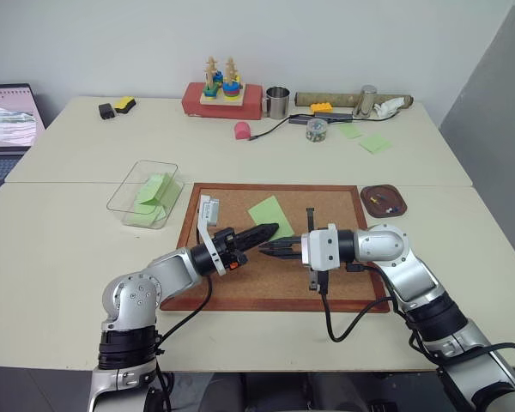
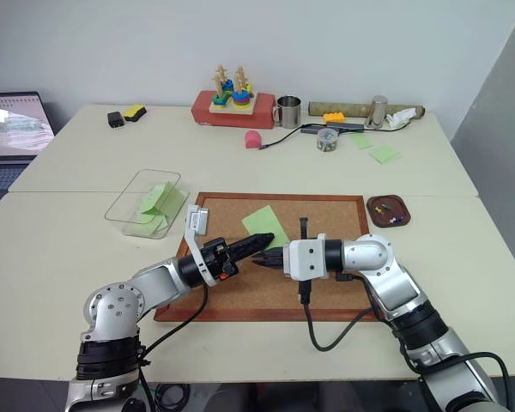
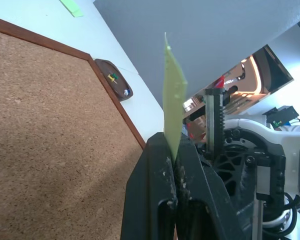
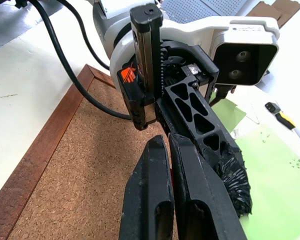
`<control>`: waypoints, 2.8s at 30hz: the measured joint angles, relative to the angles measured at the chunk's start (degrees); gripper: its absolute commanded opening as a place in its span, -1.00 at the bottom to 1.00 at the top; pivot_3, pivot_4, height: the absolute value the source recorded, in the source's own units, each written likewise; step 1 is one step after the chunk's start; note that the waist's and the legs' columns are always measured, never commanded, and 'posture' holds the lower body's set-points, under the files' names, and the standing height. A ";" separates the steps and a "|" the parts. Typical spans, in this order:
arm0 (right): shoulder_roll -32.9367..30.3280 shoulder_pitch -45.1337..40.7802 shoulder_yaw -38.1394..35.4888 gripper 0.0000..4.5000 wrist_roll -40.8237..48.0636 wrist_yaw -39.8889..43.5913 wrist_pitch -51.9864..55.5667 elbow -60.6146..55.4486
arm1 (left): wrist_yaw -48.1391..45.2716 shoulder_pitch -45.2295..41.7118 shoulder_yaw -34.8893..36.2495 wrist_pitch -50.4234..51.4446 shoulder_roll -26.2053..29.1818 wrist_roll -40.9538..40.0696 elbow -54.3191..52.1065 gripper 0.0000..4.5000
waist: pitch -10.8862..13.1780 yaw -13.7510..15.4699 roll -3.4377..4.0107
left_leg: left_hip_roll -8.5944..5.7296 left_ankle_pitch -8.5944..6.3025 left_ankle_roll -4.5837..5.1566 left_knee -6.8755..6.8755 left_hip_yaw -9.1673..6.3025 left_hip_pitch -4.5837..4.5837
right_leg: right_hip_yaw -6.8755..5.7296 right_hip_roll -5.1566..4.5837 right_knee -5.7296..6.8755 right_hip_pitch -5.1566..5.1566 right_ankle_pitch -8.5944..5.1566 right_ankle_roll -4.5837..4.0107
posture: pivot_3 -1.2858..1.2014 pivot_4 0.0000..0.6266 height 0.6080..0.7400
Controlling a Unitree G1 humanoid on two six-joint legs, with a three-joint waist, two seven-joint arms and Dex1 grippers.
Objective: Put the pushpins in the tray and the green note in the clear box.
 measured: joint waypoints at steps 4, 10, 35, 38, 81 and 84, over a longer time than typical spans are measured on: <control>0.05 0.00 -0.02 -1.00 0.24 -0.10 0.78 -0.01 | -0.21 -0.01 -1.50 -1.55 1.35 2.17 -0.01 -0.99 | 0.00 -0.01 0.00 | 0.00 0.00 0.00 0.00 0.00 0.01 | 0.01 0.00 0.00 0.00 0.00 0.00 | 0.03 -0.52 1.00; 0.04 0.01 -0.56 -1.00 1.01 -1.09 3.78 -0.88 | -1.95 0.01 -6.31 -6.76 4.31 9.95 0.00 -0.99 | 0.00 0.00 0.00 | 0.00 0.00 0.00 -0.01 0.01 0.00 | 0.01 0.00 -0.01 -0.01 0.00 0.00 | 0.03 -0.52 1.00; -0.21 0.57 -26.79 -1.00 12.18 -26.51 40.25 1.51 | -2.99 -5.95 -15.03 -17.55 6.02 23.90 -11.86 -0.99 | 0.00 0.12 0.00 | -0.05 -0.01 0.01 -0.04 0.09 -0.06 | 0.11 -0.01 -0.05 -0.03 0.00 0.00 | 0.03 -0.52 1.00; 0.00 -0.62 -31.16 -1.00 12.73 -31.13 43.43 7.17 | -5.20 -6.72 -20.11 -22.83 7.42 29.95 -11.95 -0.99 | 0.01 -0.07 0.00 | -0.04 -0.01 0.01 -0.06 0.15 -0.04 | 0.16 0.02 -0.05 -0.05 0.00 0.00 | 0.03 -0.52 1.00; -3.59 -3.78 -23.89 0.87 25.56 -13.16 46.38 -3.72 | 3.36 -7.37 -2.64 -26.66 11.94 38.05 -0.34 -1.00 | 0.14 -1.10 0.22 | 0.05 -0.02 0.04 -0.06 -0.03 -0.10 | 0.00 0.08 -0.02 -0.09 -0.01 0.01 | 0.03 -0.52 1.00; -2.67 -3.74 -21.97 0.87 28.72 -12.30 49.44 -10.99 | 6.94 -7.28 0.81 -27.99 13.28 40.36 2.30 -1.00 | 0.15 -0.89 0.19 | 0.00 -0.02 0.03 -0.03 -0.02 -0.15 | -0.02 0.01 -0.04 -0.09 -0.01 0.01 | 0.03 -0.52 1.00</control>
